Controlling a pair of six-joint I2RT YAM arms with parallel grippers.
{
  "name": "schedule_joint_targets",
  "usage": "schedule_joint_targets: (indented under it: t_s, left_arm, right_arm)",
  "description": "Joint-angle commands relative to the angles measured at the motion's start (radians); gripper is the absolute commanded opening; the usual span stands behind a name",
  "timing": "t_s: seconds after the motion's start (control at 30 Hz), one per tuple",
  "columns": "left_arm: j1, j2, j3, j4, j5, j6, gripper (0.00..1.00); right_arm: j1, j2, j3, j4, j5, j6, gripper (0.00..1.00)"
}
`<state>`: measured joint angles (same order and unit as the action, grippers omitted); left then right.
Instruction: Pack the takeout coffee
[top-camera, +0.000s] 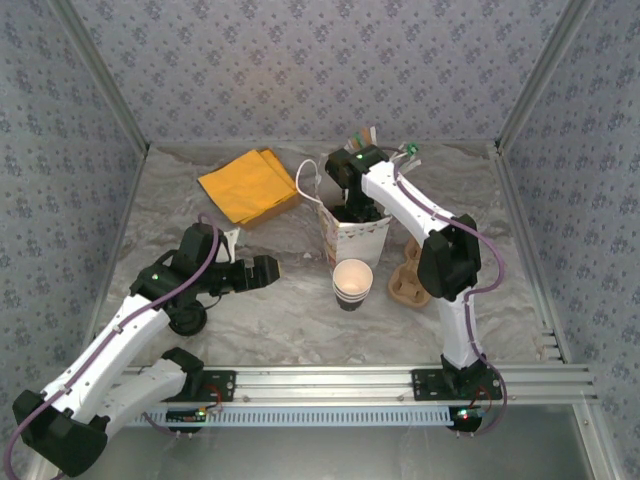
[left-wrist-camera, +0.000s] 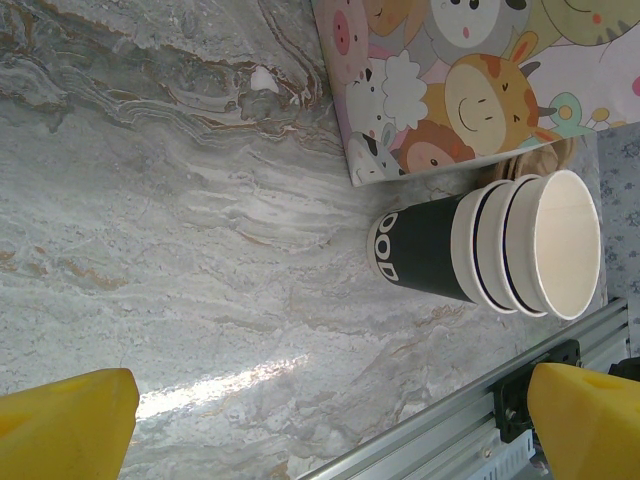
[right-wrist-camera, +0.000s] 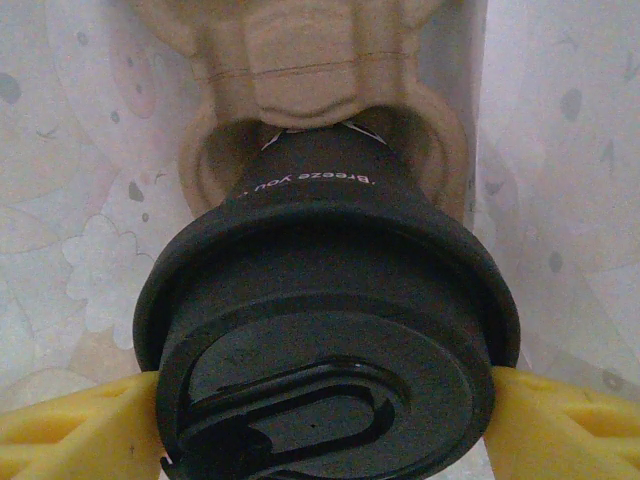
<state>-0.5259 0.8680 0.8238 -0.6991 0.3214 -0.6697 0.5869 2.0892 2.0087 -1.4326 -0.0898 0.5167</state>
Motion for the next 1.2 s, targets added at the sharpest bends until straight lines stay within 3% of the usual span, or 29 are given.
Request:
schedule_joint_targets:
  t_s: [0.0,1.17]
  left_arm:
    - [-0.006,0.002,0.029,0.015,-0.007,0.012,1.0]
    - [-0.006,-0.007,0.028,0.015,-0.007,0.01,1.0]
  right_arm:
    - [0.007,0.005,0.032,-0.034,0.016,0.02,0.8]
    - [0.008,-0.008,0.025,-0.037,0.024,0.022,0.81]
